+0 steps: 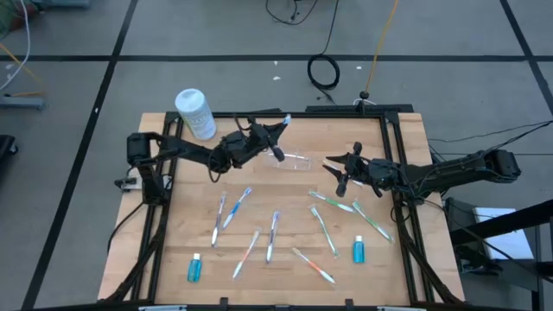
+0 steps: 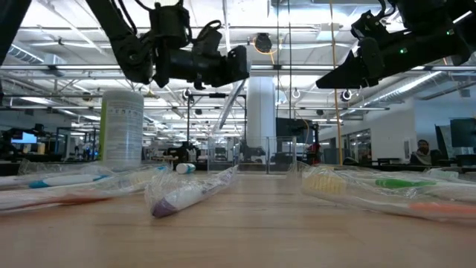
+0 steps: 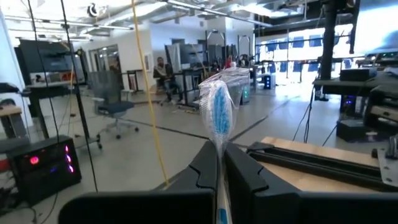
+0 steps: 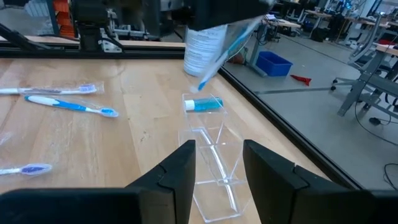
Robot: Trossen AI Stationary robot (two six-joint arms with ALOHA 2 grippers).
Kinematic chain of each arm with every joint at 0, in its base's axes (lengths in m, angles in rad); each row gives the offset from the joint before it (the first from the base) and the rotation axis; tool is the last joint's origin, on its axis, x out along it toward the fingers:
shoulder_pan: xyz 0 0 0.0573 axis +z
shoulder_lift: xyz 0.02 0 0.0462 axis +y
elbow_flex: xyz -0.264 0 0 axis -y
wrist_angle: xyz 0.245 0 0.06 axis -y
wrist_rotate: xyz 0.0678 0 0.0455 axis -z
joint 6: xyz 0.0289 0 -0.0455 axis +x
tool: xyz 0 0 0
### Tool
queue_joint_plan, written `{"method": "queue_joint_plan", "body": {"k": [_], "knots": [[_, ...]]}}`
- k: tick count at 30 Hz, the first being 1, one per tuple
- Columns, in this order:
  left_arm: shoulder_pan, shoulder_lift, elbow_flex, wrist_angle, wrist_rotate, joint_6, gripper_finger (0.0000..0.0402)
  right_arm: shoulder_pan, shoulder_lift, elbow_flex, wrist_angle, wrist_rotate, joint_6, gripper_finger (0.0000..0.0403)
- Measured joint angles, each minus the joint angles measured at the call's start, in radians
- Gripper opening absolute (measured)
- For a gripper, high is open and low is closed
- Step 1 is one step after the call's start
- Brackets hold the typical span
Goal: Pick & Place toothbrushing station
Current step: Put the top blue toothbrush into the transparent organizer
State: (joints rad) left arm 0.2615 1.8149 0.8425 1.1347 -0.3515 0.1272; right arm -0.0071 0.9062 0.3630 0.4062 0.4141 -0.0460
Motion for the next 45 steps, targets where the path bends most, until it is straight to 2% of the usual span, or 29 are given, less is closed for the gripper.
{"method": "queue_joint_plan", "body": {"k": [5, 11, 16, 24, 38, 45], "knots": [[0.003, 0.031, 0.001, -0.003, -0.037, -0.008, 0.0015, 0.000, 0.000, 0.000, 0.000, 0.000, 0.000, 0.0130], [0.003, 0.048, 0.001, -0.021, -0.043, -0.013, 0.0006, 0.000, 0.000, 0.000, 0.000, 0.000, 0.000, 0.0130], [0.003, 0.047, 0.001, -0.045, -0.043, -0.028, 0.0029, 0.000, 0.000, 0.000, 0.000, 0.000, 0.000, 0.0130], [0.003, 0.046, 0.001, -0.159, -0.046, -0.052, 0.0034, 0.000, 0.000, 0.000, 0.000, 0.000, 0.000, 0.0130], [-0.008, 0.046, 0.001, -0.294, -0.147, -0.058, 0.0035, 0.000, 0.000, 0.000, 0.000, 0.000, 0.000, 0.0130], [-0.009, 0.046, 0.001, -0.373, -0.150, -0.092, 0.0039, 0.000, 0.000, 0.000, -0.001, 0.000, 0.000, 0.0130]]}}
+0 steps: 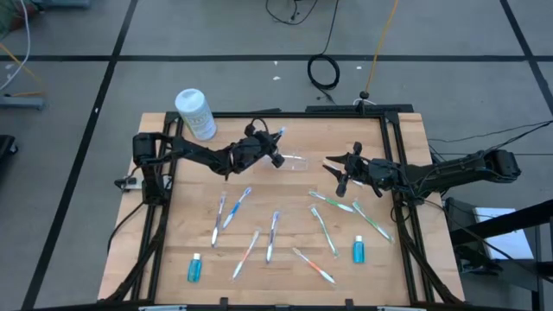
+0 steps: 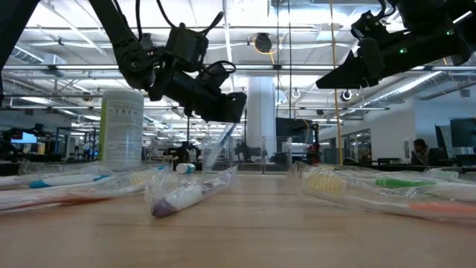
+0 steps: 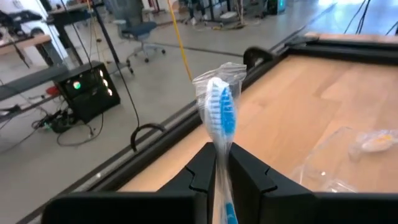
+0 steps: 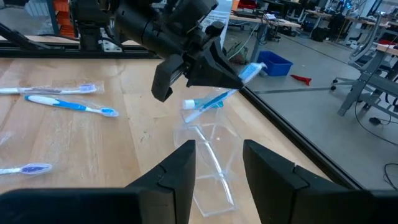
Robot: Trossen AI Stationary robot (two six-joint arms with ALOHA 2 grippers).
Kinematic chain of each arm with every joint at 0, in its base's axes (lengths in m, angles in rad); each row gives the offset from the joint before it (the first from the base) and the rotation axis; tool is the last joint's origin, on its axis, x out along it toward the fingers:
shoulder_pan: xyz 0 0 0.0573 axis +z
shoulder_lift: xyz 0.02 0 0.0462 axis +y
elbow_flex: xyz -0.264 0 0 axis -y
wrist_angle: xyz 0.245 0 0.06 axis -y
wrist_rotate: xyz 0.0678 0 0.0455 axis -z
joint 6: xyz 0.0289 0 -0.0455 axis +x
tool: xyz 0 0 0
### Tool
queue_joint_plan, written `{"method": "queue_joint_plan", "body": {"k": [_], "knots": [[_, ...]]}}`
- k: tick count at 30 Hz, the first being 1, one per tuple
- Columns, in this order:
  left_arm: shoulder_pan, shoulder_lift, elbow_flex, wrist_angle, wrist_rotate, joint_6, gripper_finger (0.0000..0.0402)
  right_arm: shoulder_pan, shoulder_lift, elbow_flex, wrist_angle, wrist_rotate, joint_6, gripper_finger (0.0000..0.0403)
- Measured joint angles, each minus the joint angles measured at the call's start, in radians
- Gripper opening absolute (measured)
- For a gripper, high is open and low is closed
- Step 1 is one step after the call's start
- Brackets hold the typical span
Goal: Pick & Place toothbrushing station
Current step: Put the top blue toothbrush into the transparent organizer, then put the top blue mouthwash bottle into the transparent organizer
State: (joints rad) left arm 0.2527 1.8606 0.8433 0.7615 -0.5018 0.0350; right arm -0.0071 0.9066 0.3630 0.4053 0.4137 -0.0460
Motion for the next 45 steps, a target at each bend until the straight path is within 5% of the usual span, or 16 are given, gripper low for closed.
{"method": "queue_joint_plan", "body": {"k": [15, 23, 37, 45], "knots": [[-0.003, -0.006, -0.001, -0.015, -0.100, 0.014, 0.0150, 0.000, 0.000, 0.000, 0.000, 0.000, 0.000, 0.0130], [-0.026, -0.096, -0.001, -0.101, -0.132, 0.062, 0.0174, 0.000, 0.000, 0.000, -0.033, 0.001, 0.000, 0.0130], [-0.092, -0.372, -0.001, -0.576, -0.128, 0.055, 0.0175, 0.000, 0.000, 0.000, -0.046, 0.001, 0.006, 0.0130], [-0.122, -0.438, -0.001, -0.811, -0.124, -0.094, 0.0175, 0.000, 0.000, 0.000, -0.052, 0.001, 0.020, 0.0130]]}}
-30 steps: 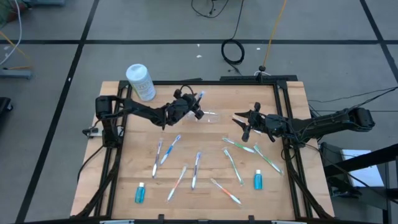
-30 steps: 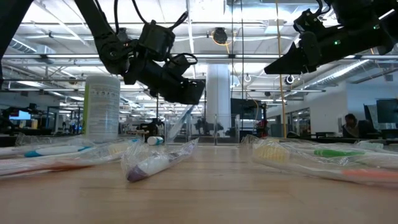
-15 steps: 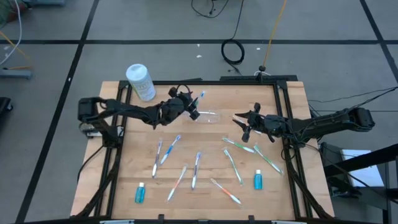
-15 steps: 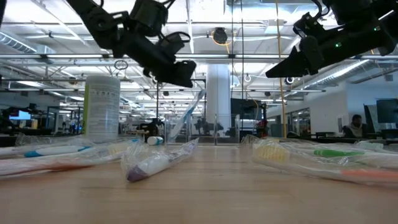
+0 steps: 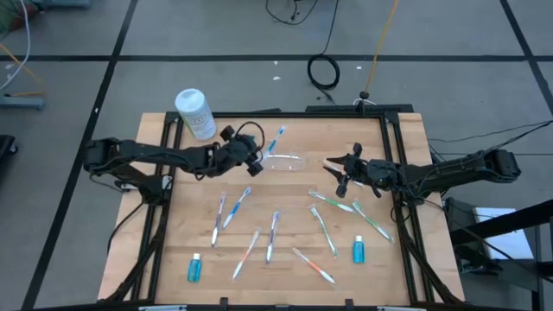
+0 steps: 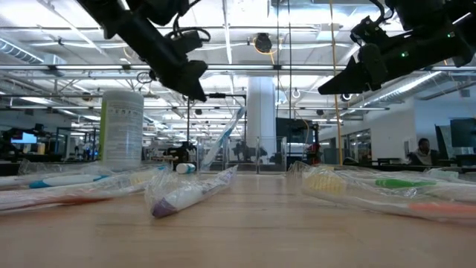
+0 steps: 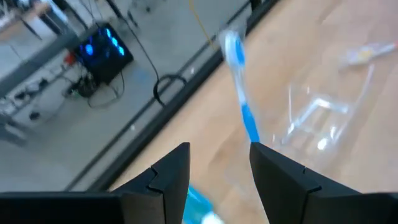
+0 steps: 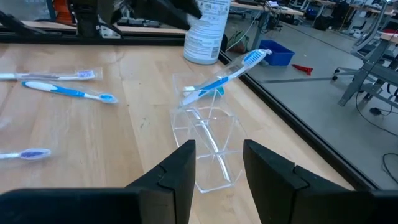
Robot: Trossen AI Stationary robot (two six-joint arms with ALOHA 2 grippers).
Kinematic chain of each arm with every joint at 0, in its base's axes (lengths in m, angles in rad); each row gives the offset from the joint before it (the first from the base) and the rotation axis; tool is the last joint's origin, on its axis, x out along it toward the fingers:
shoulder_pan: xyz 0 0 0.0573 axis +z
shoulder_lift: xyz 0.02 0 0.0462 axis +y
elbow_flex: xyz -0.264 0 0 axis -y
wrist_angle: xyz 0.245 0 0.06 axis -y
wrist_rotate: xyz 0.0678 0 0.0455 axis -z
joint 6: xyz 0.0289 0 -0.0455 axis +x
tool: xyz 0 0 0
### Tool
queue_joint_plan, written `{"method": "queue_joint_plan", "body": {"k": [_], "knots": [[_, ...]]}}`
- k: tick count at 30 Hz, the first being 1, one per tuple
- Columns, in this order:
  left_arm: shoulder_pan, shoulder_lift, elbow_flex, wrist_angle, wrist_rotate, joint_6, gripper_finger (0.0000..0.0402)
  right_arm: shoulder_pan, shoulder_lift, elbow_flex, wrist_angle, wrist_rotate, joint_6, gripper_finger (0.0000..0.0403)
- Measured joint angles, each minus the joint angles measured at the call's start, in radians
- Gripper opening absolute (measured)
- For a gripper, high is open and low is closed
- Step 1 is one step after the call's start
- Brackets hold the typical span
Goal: Pick & Place toothbrushing station
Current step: Put the top blue mouthwash bottle into the transparent organizer
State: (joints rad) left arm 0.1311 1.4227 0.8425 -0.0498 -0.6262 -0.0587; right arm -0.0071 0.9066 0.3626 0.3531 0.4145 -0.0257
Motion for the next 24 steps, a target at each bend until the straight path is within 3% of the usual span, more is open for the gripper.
{"method": "queue_joint_plan", "body": {"k": [9, 16, 24], "knots": [[-0.001, 0.014, 0.000, -0.202, 0.181, -0.216, 0.0175, 0.000, 0.000, 0.000, -0.007, 0.000, 0.007, 0.0130], [0.001, 0.056, -0.001, -0.216, 0.158, -0.433, 0.0175, 0.000, 0.000, 0.000, -0.007, 0.000, 0.007, 0.0130], [0.008, 0.172, -0.002, -0.211, 0.022, -0.557, 0.0175, 0.000, 0.000, -0.001, -0.007, 0.000, 0.007, 0.0130]]}}
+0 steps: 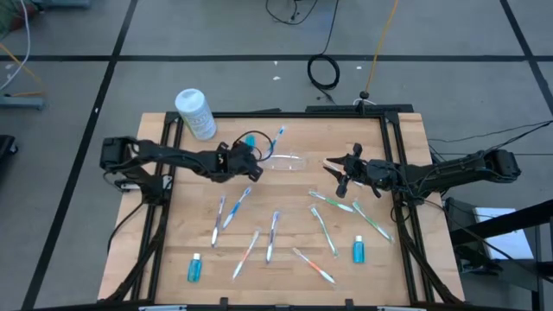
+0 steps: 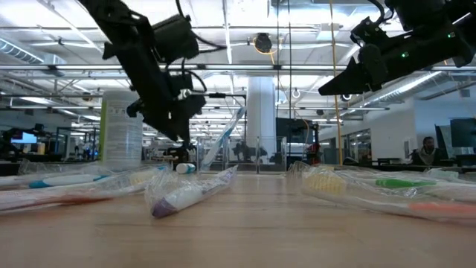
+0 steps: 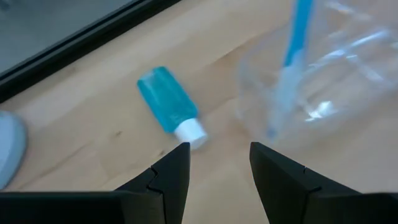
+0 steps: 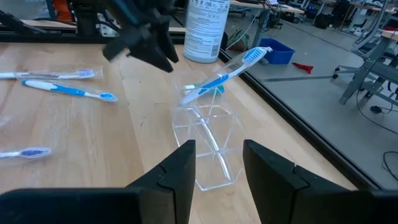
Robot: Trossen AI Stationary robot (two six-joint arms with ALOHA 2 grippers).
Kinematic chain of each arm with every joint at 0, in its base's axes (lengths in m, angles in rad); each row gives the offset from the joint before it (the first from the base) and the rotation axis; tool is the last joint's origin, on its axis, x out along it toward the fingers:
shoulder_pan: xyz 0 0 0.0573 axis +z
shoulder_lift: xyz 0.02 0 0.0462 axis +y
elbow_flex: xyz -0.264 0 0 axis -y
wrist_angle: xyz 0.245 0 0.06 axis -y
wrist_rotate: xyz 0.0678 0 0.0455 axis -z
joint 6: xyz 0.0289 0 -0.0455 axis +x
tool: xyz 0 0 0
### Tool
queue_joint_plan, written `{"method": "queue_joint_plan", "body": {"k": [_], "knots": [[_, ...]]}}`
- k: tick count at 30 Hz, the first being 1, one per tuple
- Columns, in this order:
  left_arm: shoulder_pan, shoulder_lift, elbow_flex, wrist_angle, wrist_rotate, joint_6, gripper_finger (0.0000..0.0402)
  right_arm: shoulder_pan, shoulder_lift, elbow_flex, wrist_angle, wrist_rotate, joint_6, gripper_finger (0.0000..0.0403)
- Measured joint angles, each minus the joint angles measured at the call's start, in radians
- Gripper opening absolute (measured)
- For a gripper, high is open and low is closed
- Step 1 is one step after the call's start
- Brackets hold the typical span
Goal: Pick & Place toothbrushing station
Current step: Put the top blue mouthwash bottle into the transparent organizer
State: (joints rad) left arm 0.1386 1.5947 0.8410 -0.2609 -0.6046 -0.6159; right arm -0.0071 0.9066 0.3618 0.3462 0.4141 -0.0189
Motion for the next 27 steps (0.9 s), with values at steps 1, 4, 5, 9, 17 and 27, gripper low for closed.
{"method": "queue_joint_plan", "body": {"k": [1, 4, 5, 9, 17, 27], "knots": [[0.002, 0.014, 0.000, -0.001, -0.019, -0.001, 0.0175, 0.000, 0.000, 0.000, 0.000, 0.000, 0.000, 0.0130], [0.012, 0.047, 0.000, -0.001, -0.059, -0.022, 0.0175, 0.000, 0.000, 0.000, 0.000, 0.000, 0.000, 0.0130], [0.016, 0.056, 0.000, -0.004, -0.068, -0.024, 0.0175, 0.000, 0.000, 0.000, 0.000, 0.000, 0.000, 0.0130], [0.042, 0.059, -0.001, -0.070, -0.075, -0.016, 0.0175, 0.000, 0.000, 0.000, -0.003, 0.000, 0.004, 0.0130], [0.098, 0.032, -0.001, -0.329, -0.077, -0.093, 0.0175, 0.000, 0.000, -0.001, -0.063, 0.000, 0.046, 0.0130], [0.088, 0.032, -0.001, -0.313, -0.048, 0.038, 0.0175, 0.001, 0.000, -0.001, -0.069, -0.001, 0.090, 0.0130]]}}
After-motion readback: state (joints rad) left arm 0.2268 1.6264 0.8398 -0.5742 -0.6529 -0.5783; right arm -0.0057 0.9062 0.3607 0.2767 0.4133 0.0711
